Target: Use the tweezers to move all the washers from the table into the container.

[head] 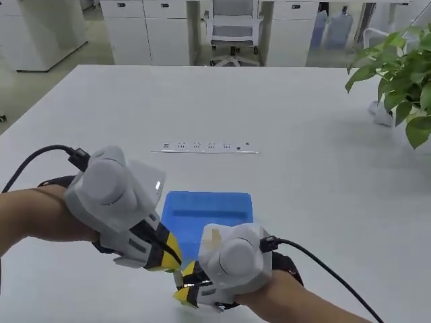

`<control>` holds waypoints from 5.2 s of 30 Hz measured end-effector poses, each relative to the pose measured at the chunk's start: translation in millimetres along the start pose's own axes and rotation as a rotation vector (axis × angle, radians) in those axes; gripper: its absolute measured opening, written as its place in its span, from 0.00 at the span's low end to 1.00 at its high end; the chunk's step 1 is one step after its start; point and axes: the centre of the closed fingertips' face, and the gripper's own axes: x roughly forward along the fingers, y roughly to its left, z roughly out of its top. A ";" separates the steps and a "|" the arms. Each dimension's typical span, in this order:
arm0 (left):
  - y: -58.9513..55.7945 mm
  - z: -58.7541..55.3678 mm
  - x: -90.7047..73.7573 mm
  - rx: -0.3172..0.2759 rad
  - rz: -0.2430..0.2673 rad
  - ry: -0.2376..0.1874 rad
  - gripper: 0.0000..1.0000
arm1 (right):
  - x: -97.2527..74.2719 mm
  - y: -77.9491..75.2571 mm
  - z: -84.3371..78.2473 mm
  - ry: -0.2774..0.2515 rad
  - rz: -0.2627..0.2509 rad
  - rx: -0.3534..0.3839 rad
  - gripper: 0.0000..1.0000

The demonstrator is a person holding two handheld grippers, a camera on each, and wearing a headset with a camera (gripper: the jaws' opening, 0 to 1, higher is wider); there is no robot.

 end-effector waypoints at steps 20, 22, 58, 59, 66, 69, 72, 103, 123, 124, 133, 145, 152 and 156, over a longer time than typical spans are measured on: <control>1.4 2.1 1.2 -0.008 0.000 -0.008 0.05 | -0.8 1.2 -3.6 0.012 0.006 0.012 0.10; 1.2 2.5 1.4 -0.010 -0.001 -0.010 0.05 | -0.8 1.2 -3.8 0.011 0.006 0.019 0.10; 9.9 37.6 -35.8 0.019 0.012 -0.051 0.05 | -35.1 -14.8 33.6 -0.028 -0.020 -0.021 0.09; 13.1 39.1 -37.5 0.020 0.014 -0.054 0.05 | -36.4 -16.9 34.6 -0.029 -0.020 -0.020 0.09; 27.7 48.4 -43.9 0.034 0.025 -0.064 0.05 | -45.8 -33.2 40.6 -0.045 -0.041 -0.007 0.09; 33.9 52.1 -46.3 0.041 0.032 -0.068 0.05 | -49.7 -40.1 43.0 -0.051 -0.052 -0.002 0.09; 41.2 55.0 -47.5 0.049 0.038 -0.070 0.05 | -52.7 -48.6 43.9 -0.052 -0.062 -0.003 0.09; 97.4 41.6 -23.1 0.046 0.091 -0.064 0.05 | -41.6 -108.6 18.6 -0.052 -0.113 0.035 0.10; 109.6 19.7 -0.9 0.016 0.053 -0.038 0.05 | -15.4 -115.3 -1.3 -0.032 -0.075 0.065 0.10; 109.7 18.7 -0.3 0.016 0.051 -0.036 0.05 | -14.5 -115.1 -1.9 -0.030 -0.074 0.064 0.10; 110.2 14.4 2.6 0.011 0.042 -0.032 0.05 | -9.8 -116.1 -4.6 -0.022 -0.068 0.069 0.10; 107.0 17.1 -4.8 0.018 0.049 -0.030 0.05 | -13.9 -113.9 1.8 -0.029 -0.074 0.059 0.11; 102.6 23.0 -10.1 0.025 0.052 -0.033 0.05 | -20.7 -111.4 6.2 -0.027 -0.081 0.047 0.11; 100.1 26.8 -14.3 0.030 0.057 -0.034 0.05 | -25.6 -109.3 9.9 -0.028 -0.087 0.038 0.11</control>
